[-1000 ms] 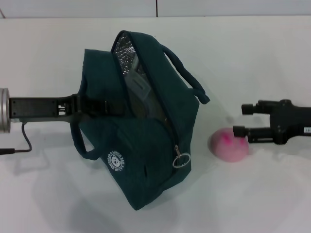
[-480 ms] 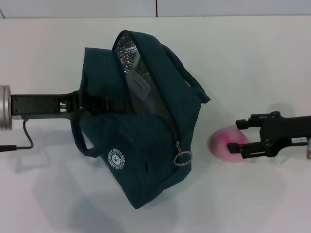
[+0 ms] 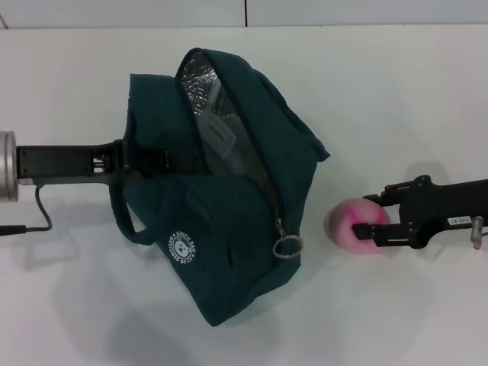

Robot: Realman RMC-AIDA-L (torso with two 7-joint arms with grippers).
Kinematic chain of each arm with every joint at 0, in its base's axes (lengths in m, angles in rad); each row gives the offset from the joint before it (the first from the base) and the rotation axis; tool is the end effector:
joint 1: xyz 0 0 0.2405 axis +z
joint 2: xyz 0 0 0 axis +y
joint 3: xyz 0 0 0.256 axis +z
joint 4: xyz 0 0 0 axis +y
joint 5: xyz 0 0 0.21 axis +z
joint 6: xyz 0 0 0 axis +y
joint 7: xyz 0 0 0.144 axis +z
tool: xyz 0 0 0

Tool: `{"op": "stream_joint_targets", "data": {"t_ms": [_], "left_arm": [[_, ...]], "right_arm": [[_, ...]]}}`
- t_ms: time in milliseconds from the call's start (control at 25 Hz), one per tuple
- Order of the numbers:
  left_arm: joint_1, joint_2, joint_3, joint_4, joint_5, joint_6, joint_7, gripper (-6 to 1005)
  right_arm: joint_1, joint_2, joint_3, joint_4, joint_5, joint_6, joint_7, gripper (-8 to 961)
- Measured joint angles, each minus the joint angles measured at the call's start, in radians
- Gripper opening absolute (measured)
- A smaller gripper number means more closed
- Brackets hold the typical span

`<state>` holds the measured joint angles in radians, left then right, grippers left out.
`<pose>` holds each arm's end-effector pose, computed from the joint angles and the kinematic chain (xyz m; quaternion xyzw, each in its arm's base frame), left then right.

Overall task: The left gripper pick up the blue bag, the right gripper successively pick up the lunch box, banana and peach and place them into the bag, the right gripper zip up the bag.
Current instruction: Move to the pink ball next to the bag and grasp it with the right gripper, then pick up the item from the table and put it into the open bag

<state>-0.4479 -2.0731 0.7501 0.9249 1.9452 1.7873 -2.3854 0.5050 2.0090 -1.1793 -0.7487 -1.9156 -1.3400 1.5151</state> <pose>-0.2421 0.3073 0.0392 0.7903 0.5553 0.2567 0.0330 0.2599 0.3392 -0.0226 -0.9743 0.1786 0.0938 0.0998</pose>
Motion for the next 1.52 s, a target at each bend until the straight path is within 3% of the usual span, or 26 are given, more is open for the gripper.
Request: {"op": "stream_joint_targets", "data": {"t_ms": [320,680,840,960,1240,1520], "left_arm": [[0.002,-0.002,0.0,0.0,0.0,-0.002,0.002,41],[0.013,-0.005,0.0,0.0,-0.001,-0.002,0.006,41],[0.006,-0.005,0.002,-0.016,-0.001,-0.002,0.008,41],[0.002,-0.005,0.003,-0.021,-0.001,-0.001,0.009,41],[-0.009,-0.005,0.001,-0.022,-0.009,0.004,0.01,41],[-0.007,-0.005,0.005,-0.022,-0.03,0.006,0.012,41]], "right_arm": [[-0.012,-0.002,0.015,-0.032,0.006,-0.027,-0.006,455],[-0.022,-0.007,0.289,-0.079,0.164,-0.271,-0.049,351],[-0.005,-0.005,0.315,-0.09,0.305,-0.337,-0.057,318],[0.037,0.007,0.284,-0.088,0.38,-0.339,-0.067,269],[0.157,0.014,0.076,-0.027,0.466,-0.226,-0.081,239],[0.194,0.018,-0.082,0.002,0.517,-0.119,-0.085,201]]}}
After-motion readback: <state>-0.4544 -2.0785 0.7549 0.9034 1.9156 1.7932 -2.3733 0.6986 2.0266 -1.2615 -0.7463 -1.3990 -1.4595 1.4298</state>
